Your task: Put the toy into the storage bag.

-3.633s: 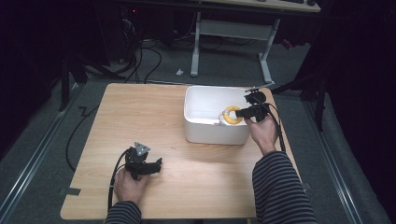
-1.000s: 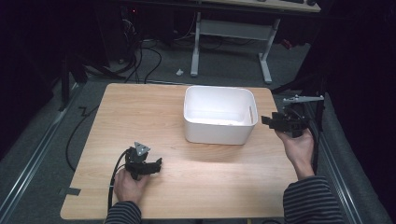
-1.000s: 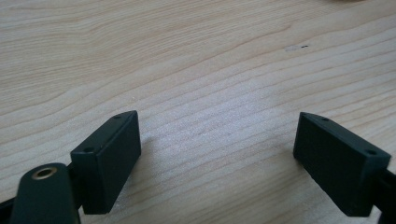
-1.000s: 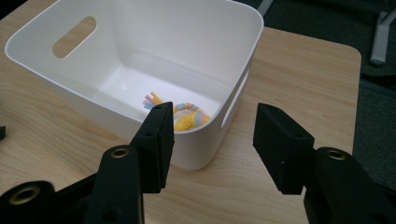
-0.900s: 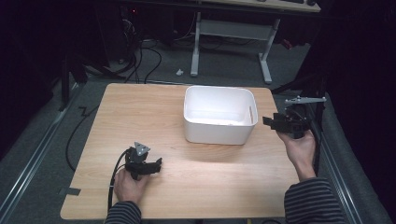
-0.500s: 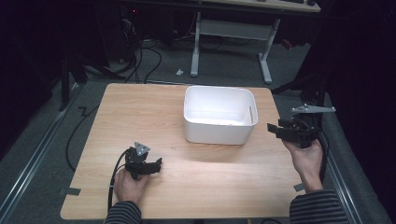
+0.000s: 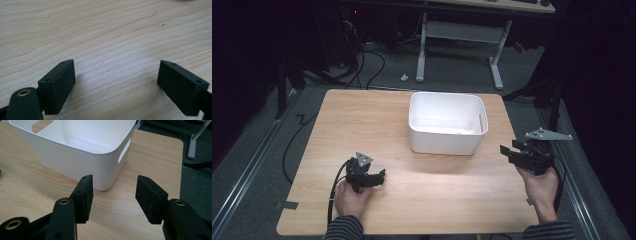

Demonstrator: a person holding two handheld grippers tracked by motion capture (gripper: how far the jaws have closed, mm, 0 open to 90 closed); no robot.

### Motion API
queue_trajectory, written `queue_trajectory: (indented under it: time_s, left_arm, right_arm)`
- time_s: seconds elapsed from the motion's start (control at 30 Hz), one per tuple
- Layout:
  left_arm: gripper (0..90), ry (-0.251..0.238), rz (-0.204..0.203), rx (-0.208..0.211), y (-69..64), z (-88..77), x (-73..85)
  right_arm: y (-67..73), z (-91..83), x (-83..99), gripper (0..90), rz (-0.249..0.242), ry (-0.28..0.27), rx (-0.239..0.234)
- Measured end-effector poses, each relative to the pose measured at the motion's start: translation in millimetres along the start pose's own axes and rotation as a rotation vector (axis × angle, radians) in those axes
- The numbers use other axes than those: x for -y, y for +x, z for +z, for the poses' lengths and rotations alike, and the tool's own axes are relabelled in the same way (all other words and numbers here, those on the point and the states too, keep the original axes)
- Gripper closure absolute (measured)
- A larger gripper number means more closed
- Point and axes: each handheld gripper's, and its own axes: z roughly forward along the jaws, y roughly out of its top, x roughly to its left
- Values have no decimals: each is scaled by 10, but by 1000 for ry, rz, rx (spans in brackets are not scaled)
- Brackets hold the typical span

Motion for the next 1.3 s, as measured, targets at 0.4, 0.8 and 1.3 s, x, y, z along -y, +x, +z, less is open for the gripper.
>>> queue_trajectory:
  time_s: [0.4,0.8,1.3]
  left_arm:
    - [151,0,0,0,0,0,0]
    - [151,0,0,0,-1,0,0]
    - [152,0,0,0,0,0,0]
  right_arm:
    - [69,214,327,494,24,33,-21]
    - [160,479,557,489,34,73,-59]
    - [237,795,741,480,48,124,-71]
